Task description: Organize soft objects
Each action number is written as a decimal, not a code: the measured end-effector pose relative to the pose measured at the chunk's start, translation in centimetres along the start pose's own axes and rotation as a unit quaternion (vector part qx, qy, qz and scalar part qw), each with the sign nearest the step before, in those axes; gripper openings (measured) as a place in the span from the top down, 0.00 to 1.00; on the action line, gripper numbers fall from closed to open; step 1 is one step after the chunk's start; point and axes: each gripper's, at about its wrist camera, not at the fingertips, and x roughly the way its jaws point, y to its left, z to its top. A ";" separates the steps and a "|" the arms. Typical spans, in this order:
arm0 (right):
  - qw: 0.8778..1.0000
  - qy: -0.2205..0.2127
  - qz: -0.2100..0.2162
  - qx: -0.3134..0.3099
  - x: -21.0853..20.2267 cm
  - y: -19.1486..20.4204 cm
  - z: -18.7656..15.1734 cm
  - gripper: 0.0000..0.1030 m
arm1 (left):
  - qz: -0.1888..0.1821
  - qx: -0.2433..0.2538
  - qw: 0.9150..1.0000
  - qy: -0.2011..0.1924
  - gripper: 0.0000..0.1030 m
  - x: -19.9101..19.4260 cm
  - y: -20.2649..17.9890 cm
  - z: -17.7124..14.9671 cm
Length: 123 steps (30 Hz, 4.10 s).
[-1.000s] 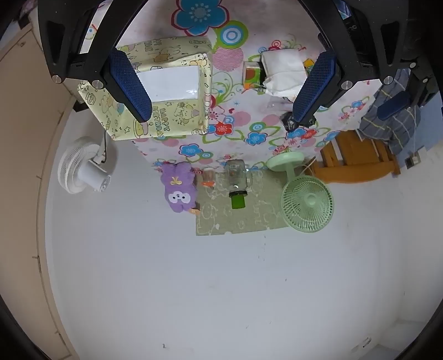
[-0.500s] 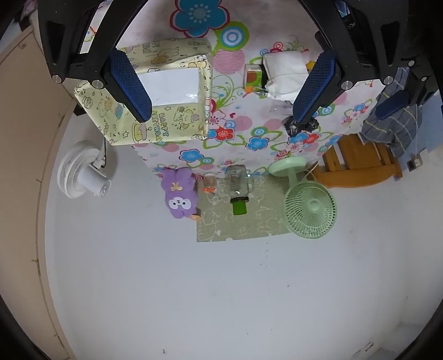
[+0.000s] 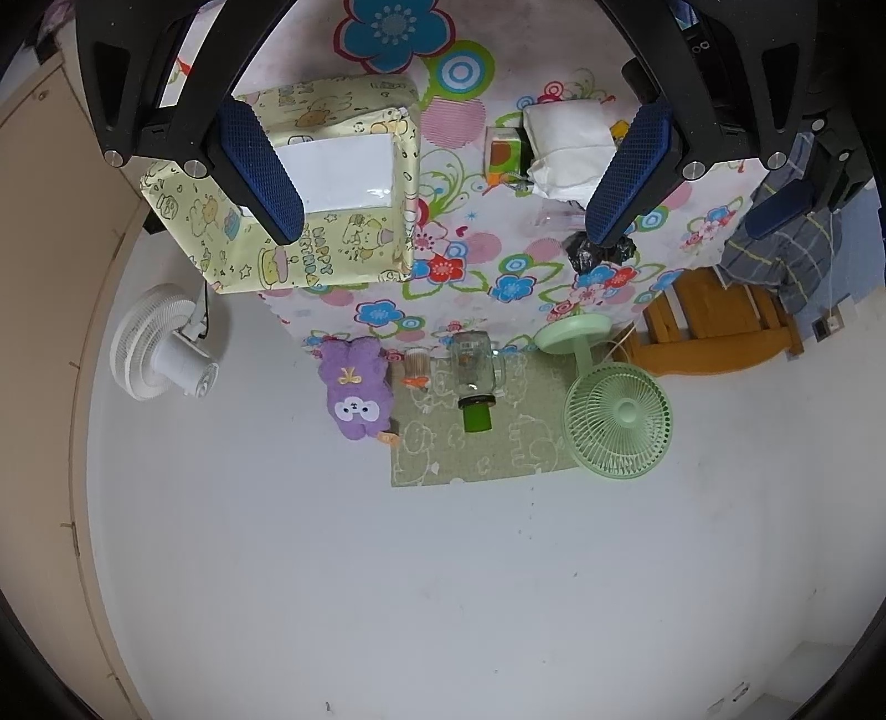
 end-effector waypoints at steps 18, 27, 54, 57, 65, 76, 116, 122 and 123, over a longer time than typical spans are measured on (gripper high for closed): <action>1.000 0.001 -0.001 0.006 0.1 -0.2 0.2 0.00 | 0.001 -0.001 1.000 0.001 0.06 0.0 -0.1 0.2; 1.000 0.001 -0.002 0.006 0.1 -0.1 0.2 0.00 | -0.001 -0.003 1.000 0.001 0.08 -0.1 0.0 0.2; 1.000 0.007 0.000 0.007 0.3 0.4 -0.1 0.01 | -0.008 0.007 1.000 -0.002 0.13 -0.1 -0.3 -0.2; 1.000 0.011 0.002 0.007 0.6 0.8 -0.3 0.02 | -0.008 0.009 1.000 -0.001 0.13 0.0 -0.1 -0.3; 1.000 0.019 0.008 0.007 1.8 1.6 -0.3 0.04 | -0.009 0.007 1.000 0.007 0.17 0.9 0.9 -0.5; 0.999 0.042 0.014 0.007 3.9 3.1 -1.2 0.06 | -0.008 0.013 1.000 0.021 0.22 2.5 1.8 -1.4; 0.985 0.164 0.045 -0.019 13.5 9.1 -6.8 0.09 | -0.021 0.011 0.992 0.121 0.52 10.4 6.2 -6.2; 0.982 0.181 0.050 -0.016 14.6 9.5 -7.3 0.17 | -0.023 0.002 0.991 0.134 0.64 11.2 6.5 -6.5; 0.982 0.184 0.050 -0.015 14.8 9.6 -7.4 0.19 | -0.026 0.003 0.990 0.135 0.65 11.2 6.5 -6.6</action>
